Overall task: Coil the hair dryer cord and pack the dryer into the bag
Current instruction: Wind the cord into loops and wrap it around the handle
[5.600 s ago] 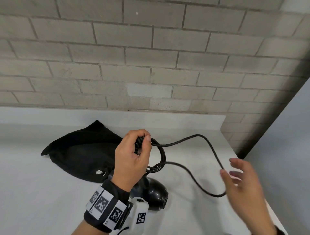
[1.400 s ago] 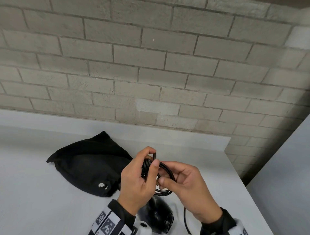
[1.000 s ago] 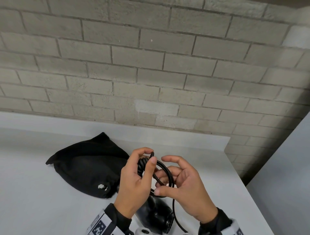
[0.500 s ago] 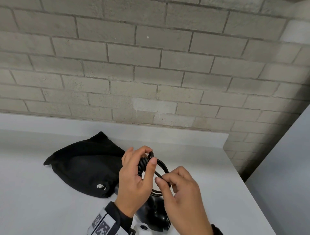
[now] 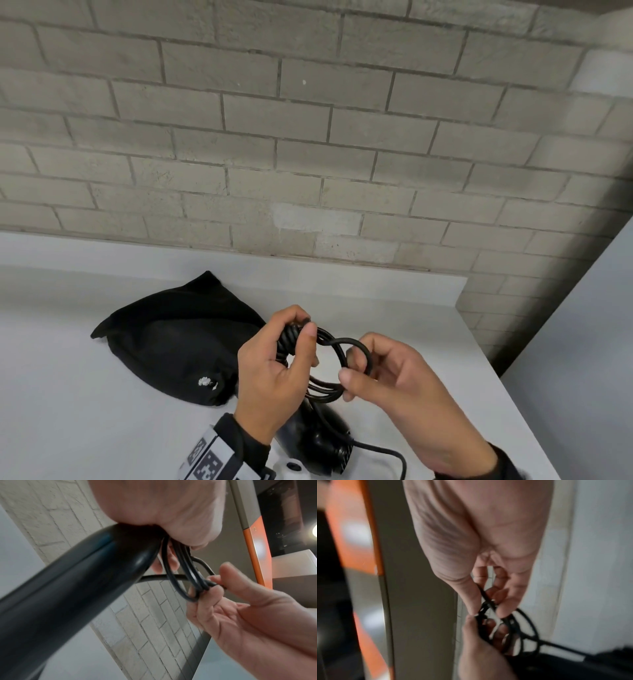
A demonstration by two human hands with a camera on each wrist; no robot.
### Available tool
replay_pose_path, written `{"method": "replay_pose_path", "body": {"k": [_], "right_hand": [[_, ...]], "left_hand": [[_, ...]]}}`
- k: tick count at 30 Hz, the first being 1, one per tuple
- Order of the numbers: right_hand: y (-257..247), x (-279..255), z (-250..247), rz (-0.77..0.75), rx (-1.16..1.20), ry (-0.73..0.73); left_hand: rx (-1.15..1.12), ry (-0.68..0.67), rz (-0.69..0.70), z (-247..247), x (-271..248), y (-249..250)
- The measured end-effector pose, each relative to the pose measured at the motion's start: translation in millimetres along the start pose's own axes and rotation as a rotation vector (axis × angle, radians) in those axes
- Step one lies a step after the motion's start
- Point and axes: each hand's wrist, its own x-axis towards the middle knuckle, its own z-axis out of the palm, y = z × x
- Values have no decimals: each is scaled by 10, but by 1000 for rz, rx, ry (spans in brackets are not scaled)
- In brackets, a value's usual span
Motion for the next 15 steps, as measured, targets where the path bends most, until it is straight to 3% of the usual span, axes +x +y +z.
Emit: {"method": "replay_pose_path", "body": {"k": [4, 9, 12, 15], "right_hand": [[140, -82, 0, -165, -254, 174], [223, -168, 60, -158, -302, 370], [137, -153, 18, -56, -48, 373], [-37, -123, -119, 224, 465, 268]], "left_hand": [[-6, 31, -16, 14, -2, 5], [-35, 8, -29, 25, -11, 18], [-47, -22, -38, 9, -15, 6], [-59, -41, -31, -14, -25, 3]]}}
